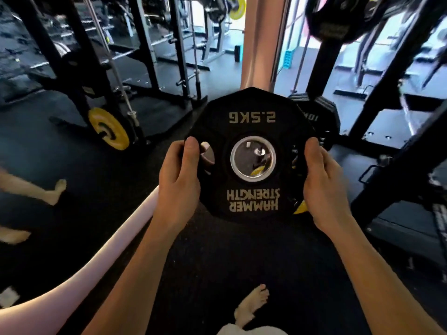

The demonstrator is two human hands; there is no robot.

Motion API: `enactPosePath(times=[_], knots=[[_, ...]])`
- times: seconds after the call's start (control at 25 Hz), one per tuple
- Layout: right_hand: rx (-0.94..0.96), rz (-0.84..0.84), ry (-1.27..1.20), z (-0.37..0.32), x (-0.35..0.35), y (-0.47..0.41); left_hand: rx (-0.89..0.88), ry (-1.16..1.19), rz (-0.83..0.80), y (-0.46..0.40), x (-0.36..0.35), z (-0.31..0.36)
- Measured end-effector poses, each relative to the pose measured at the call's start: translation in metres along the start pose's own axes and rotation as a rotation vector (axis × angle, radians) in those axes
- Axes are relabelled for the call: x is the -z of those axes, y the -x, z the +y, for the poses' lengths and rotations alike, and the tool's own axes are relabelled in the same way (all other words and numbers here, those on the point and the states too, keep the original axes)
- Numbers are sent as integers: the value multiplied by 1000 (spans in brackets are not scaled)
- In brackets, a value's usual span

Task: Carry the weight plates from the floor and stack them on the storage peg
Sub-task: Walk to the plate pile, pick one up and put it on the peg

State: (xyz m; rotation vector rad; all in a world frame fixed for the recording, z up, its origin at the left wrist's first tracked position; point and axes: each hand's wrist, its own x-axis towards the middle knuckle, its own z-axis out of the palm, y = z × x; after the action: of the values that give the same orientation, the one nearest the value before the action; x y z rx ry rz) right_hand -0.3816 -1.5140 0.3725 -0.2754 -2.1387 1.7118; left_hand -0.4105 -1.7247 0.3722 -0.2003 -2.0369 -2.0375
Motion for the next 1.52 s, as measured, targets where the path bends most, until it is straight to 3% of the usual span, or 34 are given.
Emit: enactPosePath(times=[0.32, 0.72, 1.16, 1.52], knots=[[128, 240, -17, -25, 53, -167, -127, 88, -136, -172, -131, 20], [403, 398, 166, -111, 108, -347, -378, 158, -141, -343, -256, 105], [724, 626, 356, -241, 154, -508, -698, 330, -188, -517, -350, 225], [856, 711, 373, -317, 183, -584, -794, 389, -230, -587, -390, 298]])
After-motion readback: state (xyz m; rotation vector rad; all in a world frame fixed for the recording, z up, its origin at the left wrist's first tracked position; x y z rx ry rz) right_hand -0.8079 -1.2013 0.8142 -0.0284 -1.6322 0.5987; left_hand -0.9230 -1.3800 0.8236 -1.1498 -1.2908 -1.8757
